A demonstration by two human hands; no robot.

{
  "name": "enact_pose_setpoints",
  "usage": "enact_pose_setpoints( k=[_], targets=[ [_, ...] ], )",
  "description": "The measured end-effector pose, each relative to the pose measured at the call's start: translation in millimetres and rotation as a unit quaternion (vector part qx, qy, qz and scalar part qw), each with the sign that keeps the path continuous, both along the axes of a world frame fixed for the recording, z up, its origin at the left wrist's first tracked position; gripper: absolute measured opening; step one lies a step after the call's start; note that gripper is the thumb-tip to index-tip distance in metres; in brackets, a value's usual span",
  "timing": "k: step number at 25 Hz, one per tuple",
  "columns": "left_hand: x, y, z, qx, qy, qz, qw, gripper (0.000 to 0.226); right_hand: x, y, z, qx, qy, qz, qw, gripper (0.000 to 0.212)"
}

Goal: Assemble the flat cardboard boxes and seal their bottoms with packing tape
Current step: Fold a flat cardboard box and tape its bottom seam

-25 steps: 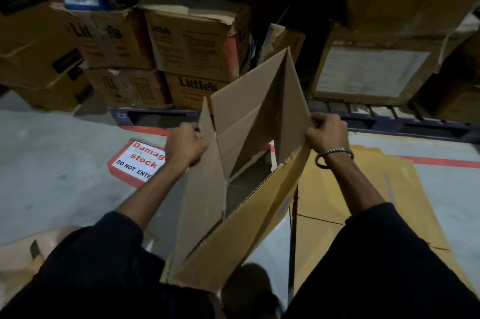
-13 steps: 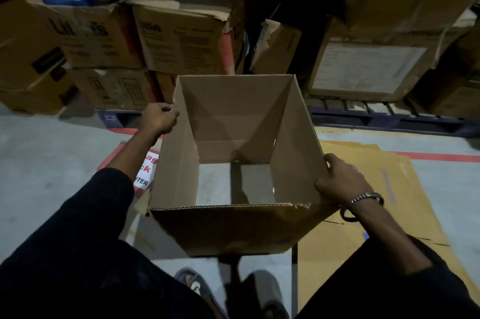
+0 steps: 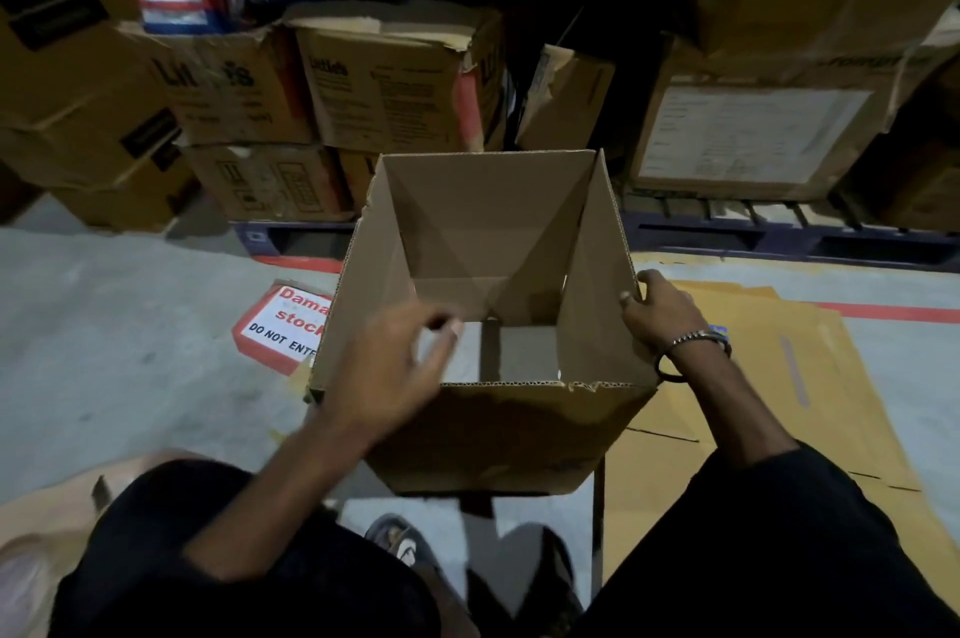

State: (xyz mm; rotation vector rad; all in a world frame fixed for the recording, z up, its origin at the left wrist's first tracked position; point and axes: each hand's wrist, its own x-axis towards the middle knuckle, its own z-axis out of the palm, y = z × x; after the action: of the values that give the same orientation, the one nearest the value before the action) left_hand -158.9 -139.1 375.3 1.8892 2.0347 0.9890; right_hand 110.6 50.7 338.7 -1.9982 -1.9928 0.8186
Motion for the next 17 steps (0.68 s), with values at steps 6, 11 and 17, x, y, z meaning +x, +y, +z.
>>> enact_pose_setpoints(
  k=[6,11,17],
  targets=[
    [34.8,-35.3,-76.5,-0.083,0.281,-0.063,0.954,0.071,2.7,-9.2,6.2,0.016,0.018,0.017,1.000,0.045],
    [15.3,19.0,-94.2,-0.088,0.285,-0.047,0.953,0.069,3.2,-14.2,2.3,0.018,0.009,0.029,0.999,0.051],
    [-9.6,60.6,-131.4,-0.158,0.206,0.025,0.965,0.079,-26.5,-33.4,-4.9,0.169,-0.176,0.087,0.966,0.088]
  ],
)
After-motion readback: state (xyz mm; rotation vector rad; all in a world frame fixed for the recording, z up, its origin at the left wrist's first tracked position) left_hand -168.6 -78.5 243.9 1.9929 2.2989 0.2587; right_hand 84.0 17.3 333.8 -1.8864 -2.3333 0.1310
